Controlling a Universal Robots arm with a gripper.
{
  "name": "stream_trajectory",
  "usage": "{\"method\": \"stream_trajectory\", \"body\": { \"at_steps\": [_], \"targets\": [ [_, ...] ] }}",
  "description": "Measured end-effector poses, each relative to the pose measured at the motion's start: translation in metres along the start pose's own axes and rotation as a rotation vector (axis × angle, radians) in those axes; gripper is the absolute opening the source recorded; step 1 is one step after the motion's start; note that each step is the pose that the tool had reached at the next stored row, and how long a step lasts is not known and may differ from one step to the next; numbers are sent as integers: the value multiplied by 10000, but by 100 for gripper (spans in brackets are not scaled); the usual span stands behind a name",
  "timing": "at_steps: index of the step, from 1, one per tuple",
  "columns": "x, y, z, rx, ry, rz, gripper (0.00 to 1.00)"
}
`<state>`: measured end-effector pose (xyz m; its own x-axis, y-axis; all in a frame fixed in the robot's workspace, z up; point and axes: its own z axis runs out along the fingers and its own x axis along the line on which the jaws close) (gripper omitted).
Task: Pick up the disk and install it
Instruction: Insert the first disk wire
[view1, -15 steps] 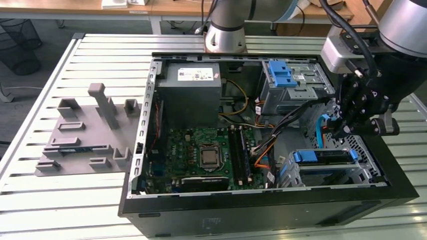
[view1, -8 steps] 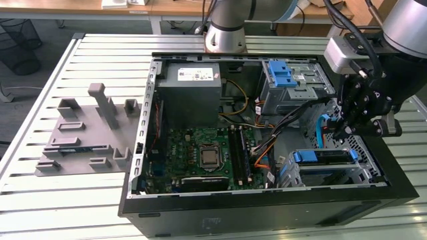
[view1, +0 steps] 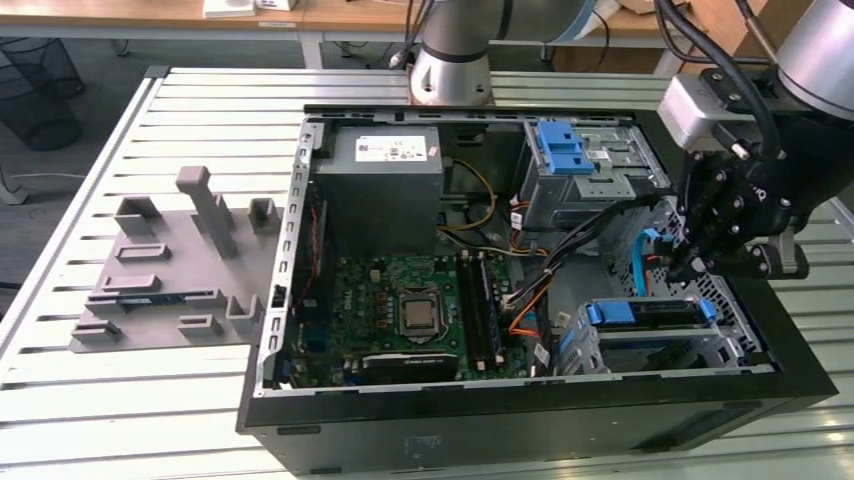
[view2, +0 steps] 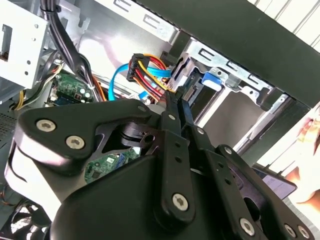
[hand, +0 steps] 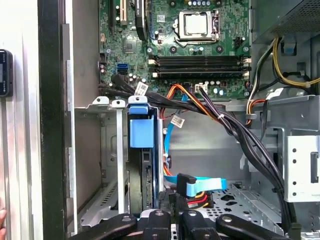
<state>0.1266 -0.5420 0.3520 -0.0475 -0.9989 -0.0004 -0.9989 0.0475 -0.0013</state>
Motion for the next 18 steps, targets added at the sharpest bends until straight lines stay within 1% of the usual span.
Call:
{"method": "stream_trajectory", "body": {
  "at_steps": [2, 4, 6, 10, 11, 14, 18],
  "targets": [
    [30, -3, 15, -1, 0, 4, 16],
    [44, -4, 34, -1, -1, 8, 16],
    [46, -4, 48, -1, 0, 14, 16],
    [47, -4, 52, -1, 0, 22, 16],
    [47, -5, 52, -18, 1, 23, 16],
    [47, -13, 55, -146, 6, 30, 16],
    [68, -15, 67, -163, 7, 55, 16]
  ]
}}
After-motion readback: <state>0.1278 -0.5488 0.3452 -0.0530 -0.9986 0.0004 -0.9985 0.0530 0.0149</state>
